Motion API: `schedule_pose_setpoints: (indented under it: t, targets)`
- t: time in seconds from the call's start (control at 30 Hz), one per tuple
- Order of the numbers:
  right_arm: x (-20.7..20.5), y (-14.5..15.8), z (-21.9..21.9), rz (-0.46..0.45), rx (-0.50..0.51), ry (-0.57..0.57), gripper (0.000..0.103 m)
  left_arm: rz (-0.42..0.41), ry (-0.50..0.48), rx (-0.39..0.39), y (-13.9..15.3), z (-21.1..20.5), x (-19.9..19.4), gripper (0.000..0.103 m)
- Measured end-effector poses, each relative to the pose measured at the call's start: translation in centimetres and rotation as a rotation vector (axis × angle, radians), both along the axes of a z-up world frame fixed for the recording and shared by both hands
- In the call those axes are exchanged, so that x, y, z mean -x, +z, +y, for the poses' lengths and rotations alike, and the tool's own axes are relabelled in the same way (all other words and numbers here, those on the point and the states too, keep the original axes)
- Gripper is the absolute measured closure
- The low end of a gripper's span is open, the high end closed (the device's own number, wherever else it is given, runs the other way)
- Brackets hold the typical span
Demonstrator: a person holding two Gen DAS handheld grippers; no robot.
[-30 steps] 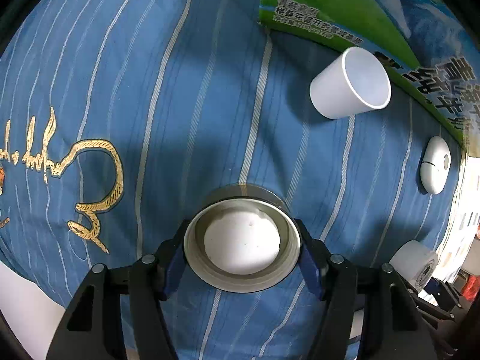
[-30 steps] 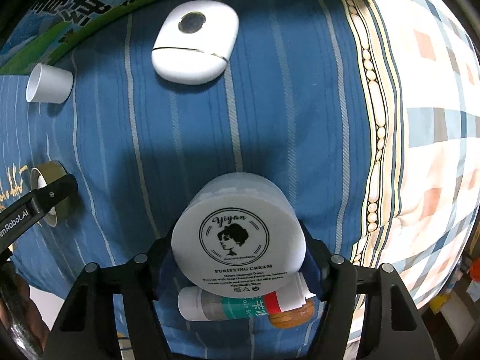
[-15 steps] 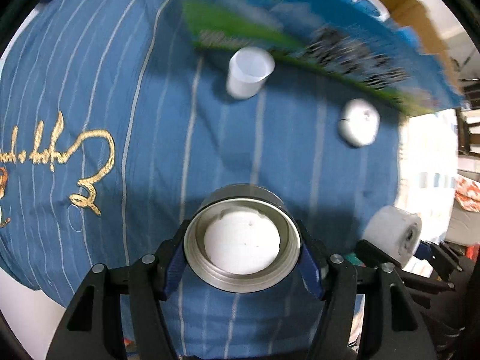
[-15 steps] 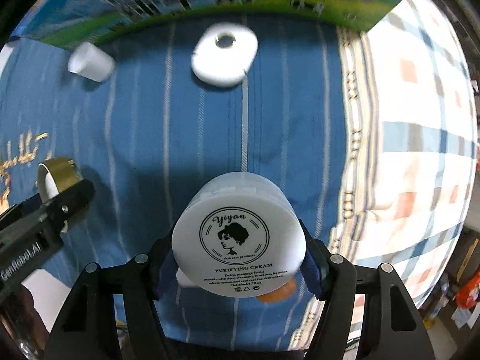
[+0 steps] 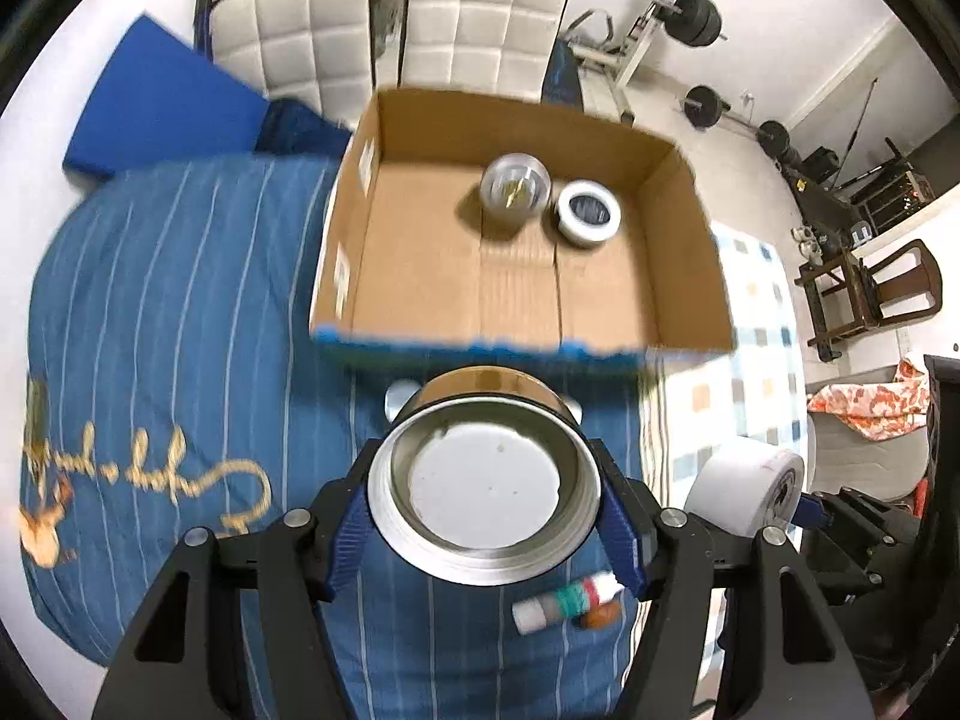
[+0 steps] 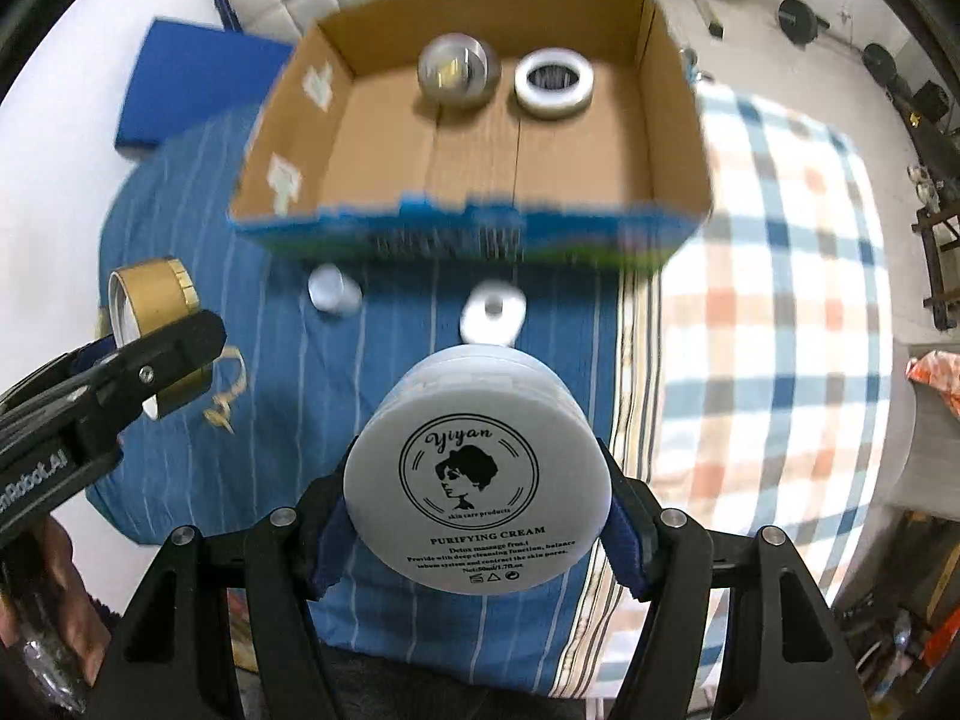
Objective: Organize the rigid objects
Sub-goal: 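Carry the lid and cream jar into the box and open both tools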
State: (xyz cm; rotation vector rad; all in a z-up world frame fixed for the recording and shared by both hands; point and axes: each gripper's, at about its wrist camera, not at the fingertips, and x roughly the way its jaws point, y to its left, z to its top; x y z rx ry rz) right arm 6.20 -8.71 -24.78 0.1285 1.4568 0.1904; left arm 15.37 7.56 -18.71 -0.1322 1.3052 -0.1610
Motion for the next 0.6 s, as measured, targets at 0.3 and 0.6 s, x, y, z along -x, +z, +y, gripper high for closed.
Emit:
schedule_pose_setpoints:
  t: [0.3, 0.6]
  targets:
    - [-4.9, 1.5, -0.8, -0.045, -0.021, -0.031, 0.033, -0.068, -0.029, -0.041, 1.0, -0.2, -6.6, 0.041]
    - [-13.4, -3.2, -2.0, 0.004, 0.019, -0.073, 0.033, 0.047, -0.024, -0.077, -4.6, 0.6, -16.9, 0.041]
